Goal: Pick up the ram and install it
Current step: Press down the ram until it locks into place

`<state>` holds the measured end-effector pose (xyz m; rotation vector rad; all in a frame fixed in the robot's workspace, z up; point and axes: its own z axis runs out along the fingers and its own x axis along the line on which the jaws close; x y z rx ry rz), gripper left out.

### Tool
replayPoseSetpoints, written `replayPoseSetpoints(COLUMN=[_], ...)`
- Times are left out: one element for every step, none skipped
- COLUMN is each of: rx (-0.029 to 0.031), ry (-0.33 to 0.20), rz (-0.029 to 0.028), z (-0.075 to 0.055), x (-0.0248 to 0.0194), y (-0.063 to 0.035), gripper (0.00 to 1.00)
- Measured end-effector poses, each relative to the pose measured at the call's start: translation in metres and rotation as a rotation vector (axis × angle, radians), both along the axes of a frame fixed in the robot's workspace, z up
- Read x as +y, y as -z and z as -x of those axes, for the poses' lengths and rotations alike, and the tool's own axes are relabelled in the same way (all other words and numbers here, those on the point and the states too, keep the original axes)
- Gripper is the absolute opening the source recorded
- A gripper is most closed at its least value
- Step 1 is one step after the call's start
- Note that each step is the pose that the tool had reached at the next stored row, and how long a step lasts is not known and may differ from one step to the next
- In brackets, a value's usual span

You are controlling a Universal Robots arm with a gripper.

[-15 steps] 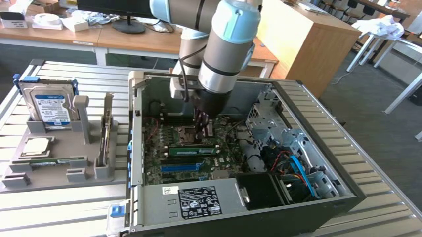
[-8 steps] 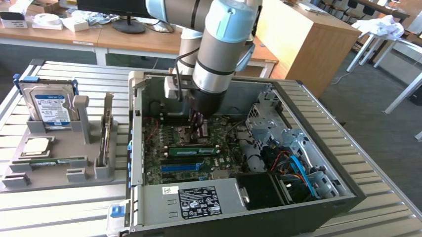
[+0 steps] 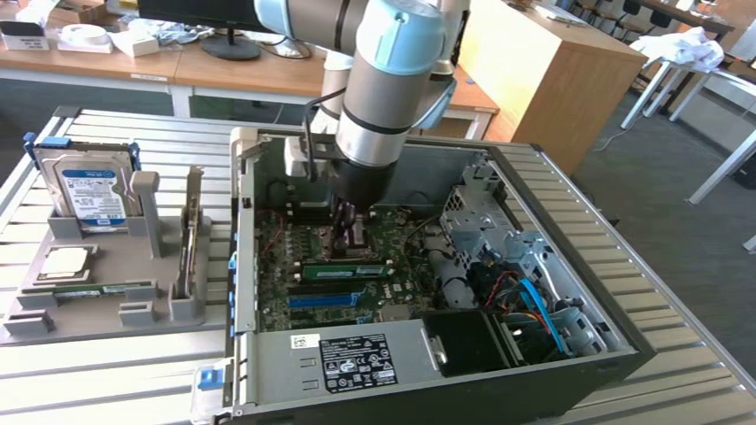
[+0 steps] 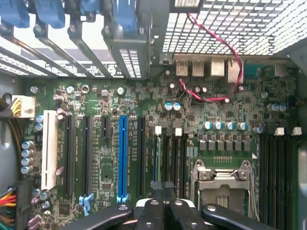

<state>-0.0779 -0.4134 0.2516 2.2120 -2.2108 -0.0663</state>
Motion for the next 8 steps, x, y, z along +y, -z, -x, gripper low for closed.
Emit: replayPoseSetpoints(rx=[0.0,0.0,0.0,0.0,0.0,0.0,0.0,0.0], ry=[0.0,0.0,0.0,0.0,0.0,0.0,0.0,0.0], rz=[0.0,0.0,0.0,0.0,0.0,0.0,0.0,0.0], z=[0.0013,0.0028,0.004,0.0049,0.0052,0.0052,0.0053,0.0053], x=[0.0,0.0,0.0,0.0,0.0001,0.0001,0.0,0.0], y=[0.0,0.0,0.0001,0.0001,0.0001,0.0,0.0,0.0], gripper=[0.1,0.1,0.1,0.1,0.1,0.1,0.1,0.1])
